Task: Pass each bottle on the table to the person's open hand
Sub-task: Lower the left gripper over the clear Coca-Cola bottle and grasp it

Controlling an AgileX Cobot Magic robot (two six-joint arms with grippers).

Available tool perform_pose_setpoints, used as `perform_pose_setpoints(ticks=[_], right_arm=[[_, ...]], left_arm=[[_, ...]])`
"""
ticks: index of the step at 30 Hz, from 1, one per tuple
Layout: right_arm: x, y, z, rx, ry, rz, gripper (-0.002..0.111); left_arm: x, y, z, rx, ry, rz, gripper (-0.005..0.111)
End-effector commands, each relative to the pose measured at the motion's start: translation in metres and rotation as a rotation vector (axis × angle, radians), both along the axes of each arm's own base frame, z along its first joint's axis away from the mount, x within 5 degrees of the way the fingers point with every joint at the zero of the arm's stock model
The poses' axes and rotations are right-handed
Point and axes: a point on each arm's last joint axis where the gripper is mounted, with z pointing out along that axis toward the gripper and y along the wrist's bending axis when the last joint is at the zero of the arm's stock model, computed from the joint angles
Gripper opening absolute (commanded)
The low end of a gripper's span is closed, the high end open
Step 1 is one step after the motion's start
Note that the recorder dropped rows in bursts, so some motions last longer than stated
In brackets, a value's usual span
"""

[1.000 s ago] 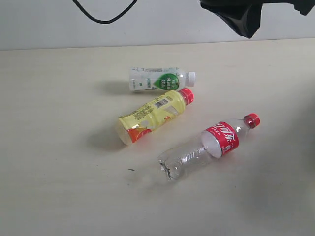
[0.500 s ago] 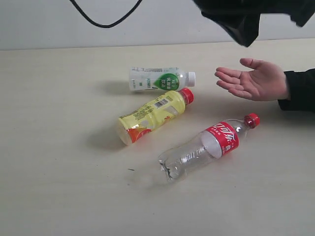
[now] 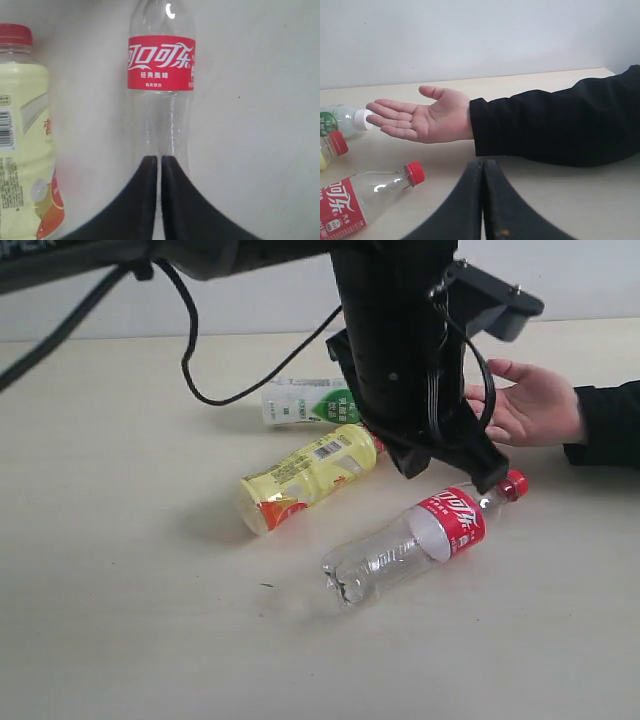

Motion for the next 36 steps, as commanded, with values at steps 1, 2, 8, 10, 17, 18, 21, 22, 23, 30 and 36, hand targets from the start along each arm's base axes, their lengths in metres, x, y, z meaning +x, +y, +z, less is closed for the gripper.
perform_pose_setpoints(ticks=[1,2,8,10,17,18,21,22,23,30,36], right_arm=[[0.0,0.0,-0.001,-0.003,-0.005,-0.005,0.0],[0.0,0.0,-0.001,-0.003,-0.005,-0.005,0.0],[0.0,0.0,-0.001,-0.003,-0.005,-0.005,0.0],[0.0,0.0,-0.001,-0.003,-0.005,-0.005,0.0],[0.0,0.0,-0.001,-0.003,-0.005,-0.005,0.0],[0.0,0.0,-0.001,-0.003,-0.005,-0.005,0.0],[0.0,0.0,-0.001,-0.003,-0.005,-0.005,0.0],[0.0,0.0,-0.001,-0.003,-0.005,-0.005,0.0],[0.0,0.0,-0.001,-0.003,-0.005,-0.005,0.0],[0.0,0.0,-0.001,-0.003,-0.005,-0.005,0.0],[0.0,0.0,-0.001,-0.003,-0.007,-0.005,0.0]], left_arm=[[0.001,-0.007,-0.026,0.041,0.042,-0.049,0.027],[0.002,-0.008,-0.031,0.048,0.051,-0.05,0.037],[0.004,-0.011,-0.06,0.106,0.08,-0.083,0.096],[0.005,-0.012,-0.067,0.118,0.088,-0.085,0.097],[0.006,-0.014,-0.088,0.156,0.115,-0.087,0.08],[0.006,-0.015,-0.091,0.161,0.119,-0.087,0.077],[0.007,-0.015,-0.103,0.182,0.135,-0.087,0.071],[0.007,-0.016,-0.108,0.19,0.14,-0.087,0.07],[0.007,-0.016,-0.112,0.197,0.146,-0.087,0.07],[0.008,-0.017,-0.123,0.207,0.153,-0.086,0.07],[0.008,-0.017,-0.123,0.212,0.156,-0.087,0.058]])
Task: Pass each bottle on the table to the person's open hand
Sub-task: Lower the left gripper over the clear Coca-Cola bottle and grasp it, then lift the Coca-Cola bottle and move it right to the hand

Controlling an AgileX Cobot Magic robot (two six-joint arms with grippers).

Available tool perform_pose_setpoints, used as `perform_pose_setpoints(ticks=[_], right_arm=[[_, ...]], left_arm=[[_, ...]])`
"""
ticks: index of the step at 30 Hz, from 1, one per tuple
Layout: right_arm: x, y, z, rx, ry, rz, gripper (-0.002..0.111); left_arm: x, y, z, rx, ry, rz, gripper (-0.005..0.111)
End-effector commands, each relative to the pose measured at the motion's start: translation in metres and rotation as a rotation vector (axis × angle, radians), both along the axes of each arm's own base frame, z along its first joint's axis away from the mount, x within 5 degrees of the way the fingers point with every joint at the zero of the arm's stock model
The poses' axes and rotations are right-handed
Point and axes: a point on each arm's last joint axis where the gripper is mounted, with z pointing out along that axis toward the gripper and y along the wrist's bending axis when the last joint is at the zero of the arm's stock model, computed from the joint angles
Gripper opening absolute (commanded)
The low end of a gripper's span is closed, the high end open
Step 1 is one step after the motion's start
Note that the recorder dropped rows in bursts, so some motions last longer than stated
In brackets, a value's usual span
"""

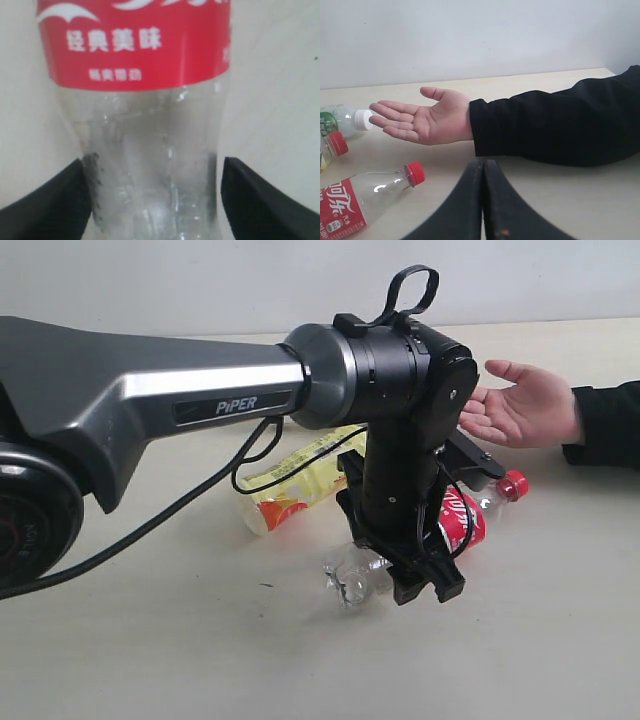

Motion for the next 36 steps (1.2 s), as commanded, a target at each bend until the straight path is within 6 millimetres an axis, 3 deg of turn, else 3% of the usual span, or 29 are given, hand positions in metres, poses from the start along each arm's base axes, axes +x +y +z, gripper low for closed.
perform_pose_setpoints(ticks=[1,7,19,21,26,31,33,36], right_arm=[[0.0,0.0,-0.001,-0.003,-0.007,-0.005,0.0],[0.0,0.0,-0.001,-0.003,-0.007,-0.005,0.0],[0.0,0.0,-0.001,-0.003,-0.007,-0.005,0.0],[0.0,0.0,-0.001,-0.003,-0.007,-0.005,0.0],[0.0,0.0,-0.001,-0.003,-0.007,-0.005,0.0],[0.0,0.0,-0.001,-0.003,-0.007,-0.005,0.0],[0.0,0.0,-0.001,-0.003,-0.007,-0.005,0.0],[0.0,0.0,-0.001,-0.003,-0.007,-0.005,0.0]], left_arm=[[-0.001,0.0,0.002,-0.005,0.0,-0.005,0.052],[-0.001,0.0,0.002,-0.001,0.003,-0.005,0.002],[-0.002,0.0,0.011,-0.017,-0.008,0.001,0.0],[-0.002,0.001,0.025,-0.044,-0.021,0.005,0.0],[-0.005,0.004,0.094,-0.183,-0.108,0.044,0.0],[-0.007,0.006,0.173,-0.393,-0.164,0.332,0.0],[-0.007,0.006,0.187,-0.439,-0.163,0.414,0.0],[-0.006,0.006,0.19,-0.453,-0.149,0.485,0.0]])
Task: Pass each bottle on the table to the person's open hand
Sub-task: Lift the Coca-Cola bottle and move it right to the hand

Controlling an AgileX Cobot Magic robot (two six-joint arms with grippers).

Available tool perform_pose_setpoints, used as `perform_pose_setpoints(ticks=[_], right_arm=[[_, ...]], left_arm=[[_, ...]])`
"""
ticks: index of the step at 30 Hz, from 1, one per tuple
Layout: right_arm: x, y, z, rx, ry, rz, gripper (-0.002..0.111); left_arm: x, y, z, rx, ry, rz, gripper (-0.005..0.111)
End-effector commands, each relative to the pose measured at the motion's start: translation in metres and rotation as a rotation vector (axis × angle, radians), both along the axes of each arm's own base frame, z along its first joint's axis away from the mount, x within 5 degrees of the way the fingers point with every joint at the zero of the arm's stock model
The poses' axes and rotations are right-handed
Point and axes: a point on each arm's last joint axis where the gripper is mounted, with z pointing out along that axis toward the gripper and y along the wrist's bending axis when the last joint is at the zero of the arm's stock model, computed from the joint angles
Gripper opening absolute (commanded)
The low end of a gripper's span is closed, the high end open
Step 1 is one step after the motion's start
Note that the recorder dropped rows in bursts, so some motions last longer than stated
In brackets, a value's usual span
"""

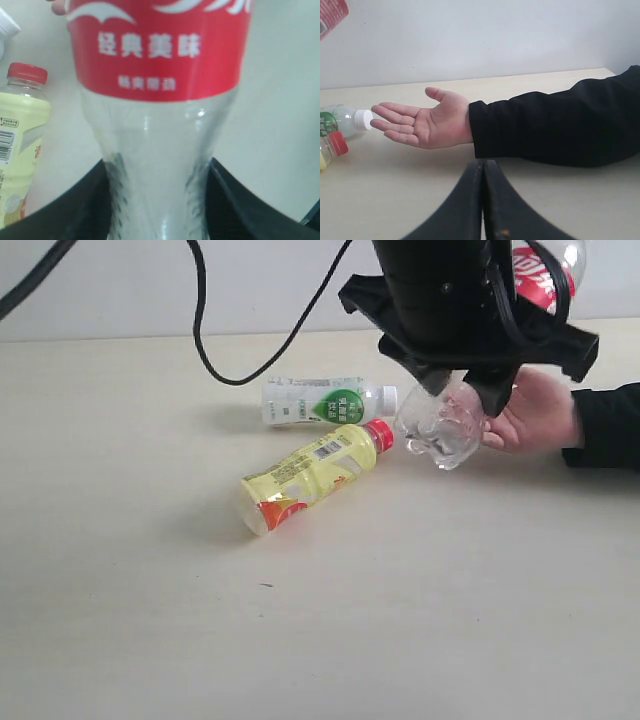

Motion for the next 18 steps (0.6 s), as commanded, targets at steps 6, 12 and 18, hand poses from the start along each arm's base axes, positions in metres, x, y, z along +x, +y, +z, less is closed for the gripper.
perform_pose_setpoints(ticks=[6,12,18], right_arm=[[0.0,0.0,-0.001,-0.003,-0.007,-0.005,0.0],[0.0,0.0,-0.001,-0.003,-0.007,-0.005,0.0],[0.0,0.0,-0.001,-0.003,-0.007,-0.005,0.0]], left_arm=[[0.007,-0.003,0.011,-0.167,0.092,0.277,0.0],[0.017,-0.017,0.002,-0.305,0.146,0.303,0.0],[0.041,-0.022,-0.016,-0.401,0.184,0.36,0.0]])
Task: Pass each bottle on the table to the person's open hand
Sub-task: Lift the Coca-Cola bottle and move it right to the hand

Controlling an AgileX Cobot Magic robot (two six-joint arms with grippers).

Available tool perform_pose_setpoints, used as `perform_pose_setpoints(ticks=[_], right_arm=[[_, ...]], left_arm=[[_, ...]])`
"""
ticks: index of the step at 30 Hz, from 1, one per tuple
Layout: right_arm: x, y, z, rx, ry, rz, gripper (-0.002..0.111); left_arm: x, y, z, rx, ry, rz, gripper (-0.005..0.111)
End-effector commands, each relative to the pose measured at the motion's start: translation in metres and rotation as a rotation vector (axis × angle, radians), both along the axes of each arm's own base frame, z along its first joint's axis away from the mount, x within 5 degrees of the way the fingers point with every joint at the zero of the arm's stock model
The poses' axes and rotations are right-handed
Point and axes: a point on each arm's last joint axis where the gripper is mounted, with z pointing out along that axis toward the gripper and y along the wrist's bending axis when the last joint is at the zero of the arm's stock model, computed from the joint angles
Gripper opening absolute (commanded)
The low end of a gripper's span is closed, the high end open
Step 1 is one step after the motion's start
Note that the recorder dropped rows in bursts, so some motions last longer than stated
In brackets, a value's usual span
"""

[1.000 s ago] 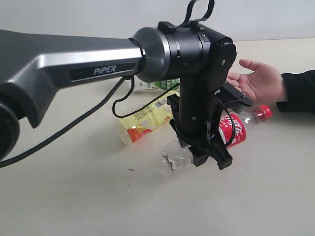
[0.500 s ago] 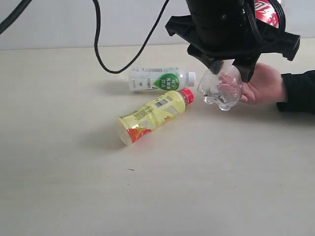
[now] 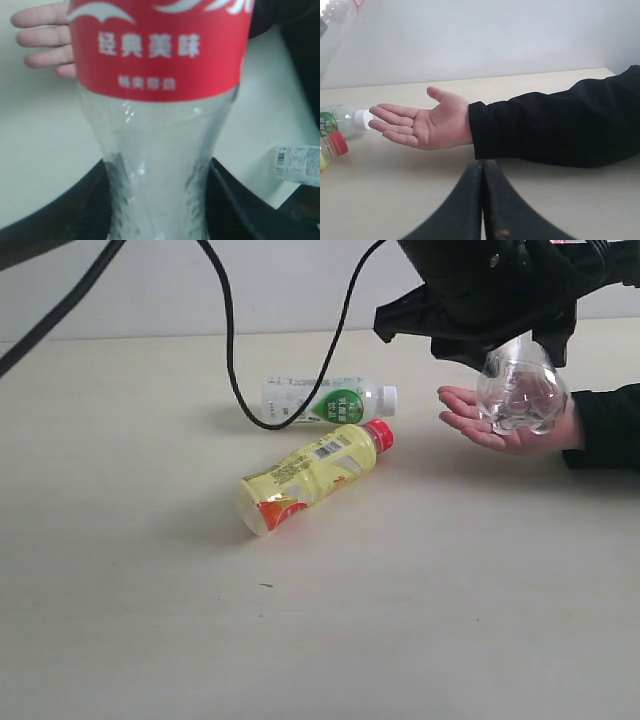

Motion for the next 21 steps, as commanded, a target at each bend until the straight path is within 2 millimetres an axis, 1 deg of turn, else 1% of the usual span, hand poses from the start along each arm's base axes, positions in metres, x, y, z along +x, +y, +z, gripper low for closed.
perform_pose_setpoints(ticks=[1,5,10,15,21], right_arm=[[0.0,0.0,-0.001,-0.003,-0.007,-0.005,0.0],[0.0,0.0,-0.001,-0.003,-0.007,-0.005,0.0],[0.0,0.0,-0.001,-0.003,-0.007,-0.005,0.0],[0.0,0.0,-0.001,-0.003,-0.007,-0.005,0.0],[0.0,0.0,-0.001,-0.003,-0.002,-0.005,0.0]], left_arm=[[0.019,-0.003,-0.008,-0.103,0.014,0.06,0.0],[0.032,-0.01,-0.02,-0.182,0.021,0.098,0.0],[0.048,-0.016,-0.041,-0.234,0.007,0.149,0.0],[0.064,-0.02,-0.061,-0.321,0.06,0.212,0.0],[0.076,-0.025,-0.08,-0.376,0.05,0.273,0.0]])
